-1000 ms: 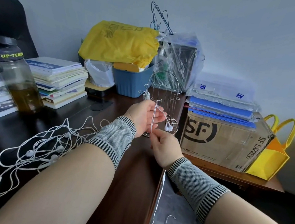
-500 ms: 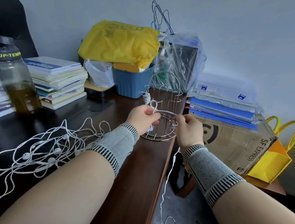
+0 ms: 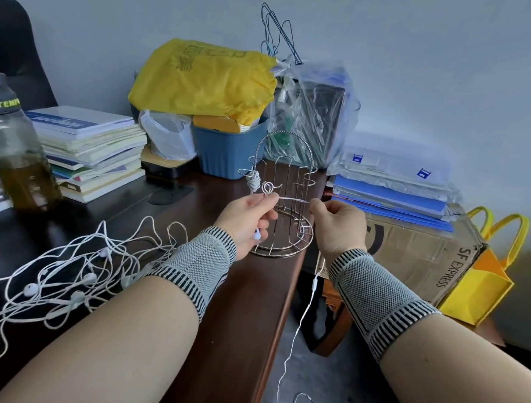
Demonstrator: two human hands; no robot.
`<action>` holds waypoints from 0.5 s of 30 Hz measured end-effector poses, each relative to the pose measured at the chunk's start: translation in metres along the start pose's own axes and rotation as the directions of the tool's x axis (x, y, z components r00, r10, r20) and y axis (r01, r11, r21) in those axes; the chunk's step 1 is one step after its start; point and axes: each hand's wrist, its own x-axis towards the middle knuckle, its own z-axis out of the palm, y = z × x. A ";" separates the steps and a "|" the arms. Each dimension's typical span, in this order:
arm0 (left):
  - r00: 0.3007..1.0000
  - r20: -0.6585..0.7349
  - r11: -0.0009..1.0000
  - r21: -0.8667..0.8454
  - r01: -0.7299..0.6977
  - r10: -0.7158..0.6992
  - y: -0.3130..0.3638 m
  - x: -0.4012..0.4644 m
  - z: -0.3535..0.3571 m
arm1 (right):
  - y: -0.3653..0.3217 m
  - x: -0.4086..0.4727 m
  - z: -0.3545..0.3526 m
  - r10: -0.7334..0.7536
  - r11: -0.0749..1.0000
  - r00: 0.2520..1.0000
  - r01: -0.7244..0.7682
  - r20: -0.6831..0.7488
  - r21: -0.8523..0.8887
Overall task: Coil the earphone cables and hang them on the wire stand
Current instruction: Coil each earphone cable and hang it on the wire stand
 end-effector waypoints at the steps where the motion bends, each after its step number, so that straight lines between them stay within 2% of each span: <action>1: 1.000 -0.006 0.999 -0.039 0.006 -0.006 0.000 -0.001 0.000 | -0.001 0.000 -0.001 -0.004 1.000 1.000 0.004 0.002 0.001; 9: 0.990 -0.126 0.984 -0.155 -0.089 0.069 -0.015 -0.034 0.011 | -0.012 -0.006 -0.010 -0.019 1.000 0.998 0.019 -0.061 -0.006; 15: 0.984 -0.159 0.957 -0.265 -0.118 0.078 -0.022 -0.059 0.022 | -0.014 -0.023 -0.025 -0.122 0.991 0.991 0.118 -0.051 -0.064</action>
